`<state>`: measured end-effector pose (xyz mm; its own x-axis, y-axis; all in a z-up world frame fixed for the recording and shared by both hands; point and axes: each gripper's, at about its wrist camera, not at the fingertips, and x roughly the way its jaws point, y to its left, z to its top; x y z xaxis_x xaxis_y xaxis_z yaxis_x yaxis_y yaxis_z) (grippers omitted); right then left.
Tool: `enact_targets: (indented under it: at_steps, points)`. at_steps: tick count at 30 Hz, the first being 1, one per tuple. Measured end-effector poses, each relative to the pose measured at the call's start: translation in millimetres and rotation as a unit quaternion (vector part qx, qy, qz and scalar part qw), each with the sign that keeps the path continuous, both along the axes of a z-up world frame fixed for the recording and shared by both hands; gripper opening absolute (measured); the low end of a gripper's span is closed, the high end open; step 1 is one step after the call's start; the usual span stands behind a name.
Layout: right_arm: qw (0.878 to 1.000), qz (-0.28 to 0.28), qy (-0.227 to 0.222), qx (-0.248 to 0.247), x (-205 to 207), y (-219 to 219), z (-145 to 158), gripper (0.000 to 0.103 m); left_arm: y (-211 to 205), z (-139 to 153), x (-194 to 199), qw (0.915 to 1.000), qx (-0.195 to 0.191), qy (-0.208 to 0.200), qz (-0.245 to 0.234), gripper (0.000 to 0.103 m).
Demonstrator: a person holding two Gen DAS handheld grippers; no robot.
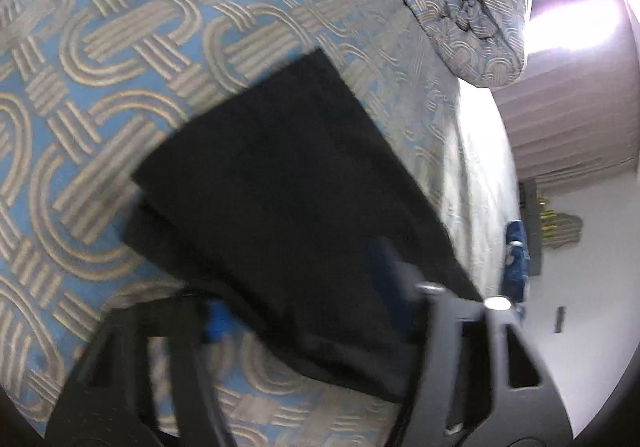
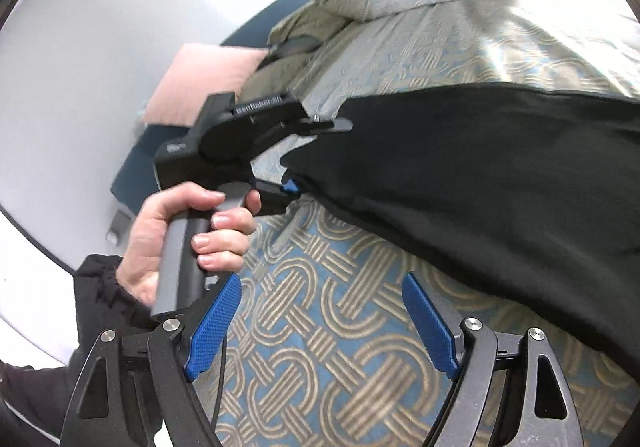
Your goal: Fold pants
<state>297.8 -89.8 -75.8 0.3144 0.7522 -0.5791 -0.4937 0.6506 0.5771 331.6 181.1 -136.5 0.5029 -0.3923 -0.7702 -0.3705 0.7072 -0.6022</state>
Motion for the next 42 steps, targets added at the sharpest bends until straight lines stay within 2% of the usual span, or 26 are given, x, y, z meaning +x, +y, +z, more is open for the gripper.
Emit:
enact_targets:
  at_steps: [2,3,5,9,13,16,18,19,21,22,23,27,28,29,31,35,37,39,40,41,42]
  points:
    - [1.0,-0.007,0.0,0.006,-4.3,-10.4,-1.2,0.085,7.7,-7.2,-0.9,0.9999,0.002,0.006,0.012,0.012]
    - [1.0,-0.011,0.001,0.006,-4.4,-13.4,-2.0,0.085,11.0,-8.9,-1.0,0.9999,-0.006,0.004,0.014,0.009]
    - [1.0,-0.024,0.008,0.009,-3.9,-20.7,-6.5,0.085,14.6,-8.8,-5.0,0.9997,-0.015,-0.006,0.019,0.006]
    - [0.998,-0.059,0.003,0.008,-6.9,-41.4,-8.5,0.085,-5.2,18.3,-3.5,0.9978,0.048,-0.046,-0.002,0.005]
    - [0.996,-0.071,-0.031,-0.047,-7.8,-43.9,-2.9,0.085,-19.2,41.0,5.9,0.995,0.066,-0.072,-0.02,0.005]
    - [0.994,-0.07,-0.046,-0.068,-4.0,-37.4,0.7,0.084,-26.3,54.0,10.1,0.9923,0.082,-0.086,-0.034,0.005]
    - [0.992,-0.094,-0.054,-0.064,1.7,-37.7,4.5,0.083,-27.8,57.8,11.4,0.9912,0.087,-0.092,-0.04,0.005]
    - [0.991,-0.114,-0.046,-0.052,7.2,-39.4,4.5,0.078,-28.4,59.1,10.5,0.9907,0.089,-0.094,-0.042,0.005]
    - [0.987,-0.155,-0.028,-0.044,21.4,-41.4,1.3,0.057,-29.5,61.6,8.1,0.9898,0.093,-0.096,-0.049,0.005]
    - [0.984,-0.161,-0.028,-0.07,28.1,-36.8,-1.1,0.033,-29.9,63.0,8.9,0.9894,0.095,-0.096,-0.052,0.005]
    - [0.982,-0.149,-0.043,-0.104,31.6,-28.2,-1.5,0.018,-29.7,63.5,8.4,0.9891,0.097,-0.096,-0.055,0.005]
    - [0.97,-0.043,-0.132,-0.201,7.7,9.2,-2.9,0.021,-32.2,70.9,12.0,0.9881,0.096,-0.101,-0.064,0.005]
    - [0.963,-0.035,-0.145,-0.224,1.9,15.1,-5.4,0.034,-32.6,73.5,12.1,0.9884,0.091,-0.103,-0.064,0.005]
    - [0.957,-0.03,-0.157,-0.242,-1.4,19.5,-8.7,0.052,-34.5,77.5,12.2,0.9882,0.087,-0.107,-0.066,0.005]
    - [0.949,-0.029,-0.176,-0.262,-5.5,25.4,-12.9,0.064,-38.8,84.7,11.9,0.9866,0.091,-0.115,-0.071,0.005]
    - [0.934,-0.033,-0.196,-0.296,-2.9,42.5,-18.8,0.064,-47.8,93.5,12.8,0.984,0.099,-0.122,-0.084,0.005]
    - [0.927,-0.039,-0.19,-0.322,6.6,51.2,-25.1,0.064,-49.9,95.1,13.7,0.9841,0.092,-0.124,-0.088,0.005]
    - [0.933,-0.04,-0.167,-0.317,18.6,55.0,-29.7,0.062,-53.1,98.2,14.5,0.9831,0.091,-0.127,-0.095,0.005]
    - [0.937,-0.043,-0.153,-0.311,22.8,54.8,-31.8,0.047,-55.4,99.9,14.9,0.9824,0.09,-0.129,-0.1,0.005]
    - [0.937,-0.055,-0.148,-0.311,24.8,53.5,-31.6,0.024,-58.7,102.3,15.3,0.9816,0.09,-0.131,-0.106,0.005]
    - [0.937,-0.07,-0.147,-0.309,26.1,51.4,-29.8,0.016,-61.9,105.0,15.5,0.9805,0.091,-0.134,-0.111,0.005]
